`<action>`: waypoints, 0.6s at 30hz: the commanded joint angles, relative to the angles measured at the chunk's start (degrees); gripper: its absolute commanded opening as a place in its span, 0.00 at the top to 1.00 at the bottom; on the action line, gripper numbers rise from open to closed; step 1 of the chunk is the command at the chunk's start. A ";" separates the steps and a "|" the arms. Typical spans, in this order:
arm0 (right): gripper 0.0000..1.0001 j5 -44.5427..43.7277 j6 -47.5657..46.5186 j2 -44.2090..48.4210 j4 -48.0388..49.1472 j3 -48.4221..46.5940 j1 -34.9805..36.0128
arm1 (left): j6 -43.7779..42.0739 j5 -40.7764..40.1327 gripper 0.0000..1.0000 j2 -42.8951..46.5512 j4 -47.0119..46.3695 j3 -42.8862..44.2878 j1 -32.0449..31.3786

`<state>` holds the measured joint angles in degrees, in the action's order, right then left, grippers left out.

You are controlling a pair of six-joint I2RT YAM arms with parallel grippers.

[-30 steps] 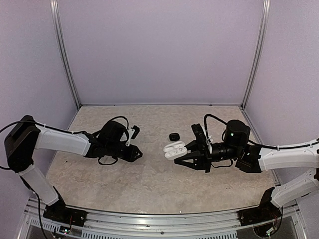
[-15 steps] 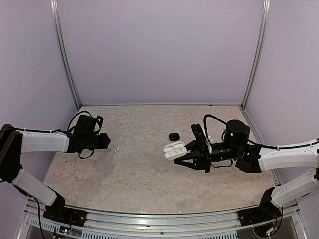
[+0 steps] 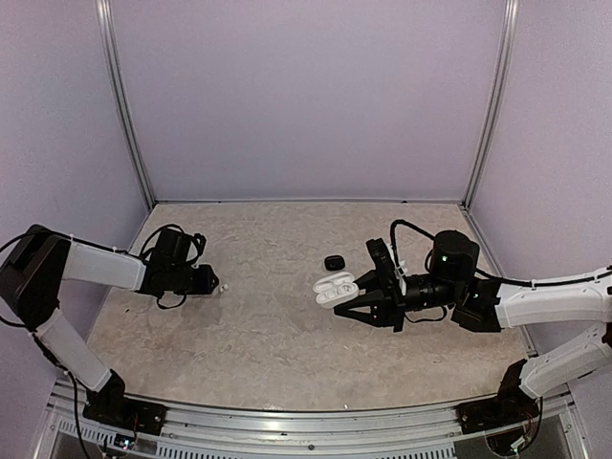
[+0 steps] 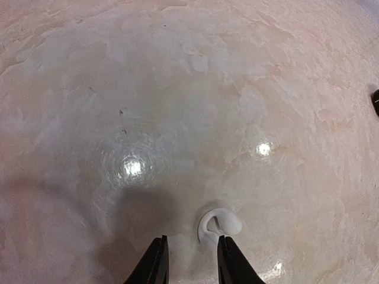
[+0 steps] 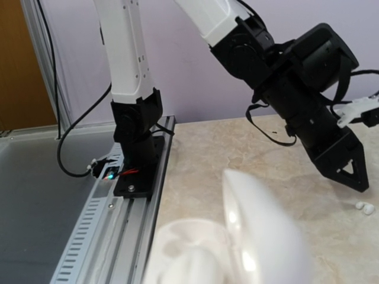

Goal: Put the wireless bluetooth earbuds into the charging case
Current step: Adjust the left earbud at the center of the board.

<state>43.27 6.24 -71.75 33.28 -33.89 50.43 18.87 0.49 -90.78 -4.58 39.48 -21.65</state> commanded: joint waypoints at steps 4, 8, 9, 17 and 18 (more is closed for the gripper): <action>1.00 0.32 -0.31 -0.59 0.04 -0.70 -0.51 | -1.63 4.49 0.69 -3.35 -3.93 2.42 0.70; 1.00 0.21 -0.40 -0.71 -0.05 -0.82 -0.52 | -1.65 5.13 0.69 -4.55 -4.42 2.21 0.93; 1.00 0.24 -0.35 -0.73 -0.05 -0.83 -0.49 | -1.59 5.21 0.69 -4.72 -4.61 2.11 0.99; 1.00 0.50 -0.39 -1.11 -0.22 -1.09 -0.53 | -1.59 6.90 0.69 -7.15 -7.13 2.15 0.99; 1.00 0.46 -0.43 -1.05 -0.27 -1.09 -0.51 | -1.49 7.56 0.68 -7.29 -7.41 2.03 0.86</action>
<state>43.29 6.24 -72.42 33.04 -33.91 50.43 17.91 6.07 -96.68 -9.56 40.58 -21.02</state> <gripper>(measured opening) 0.243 0.314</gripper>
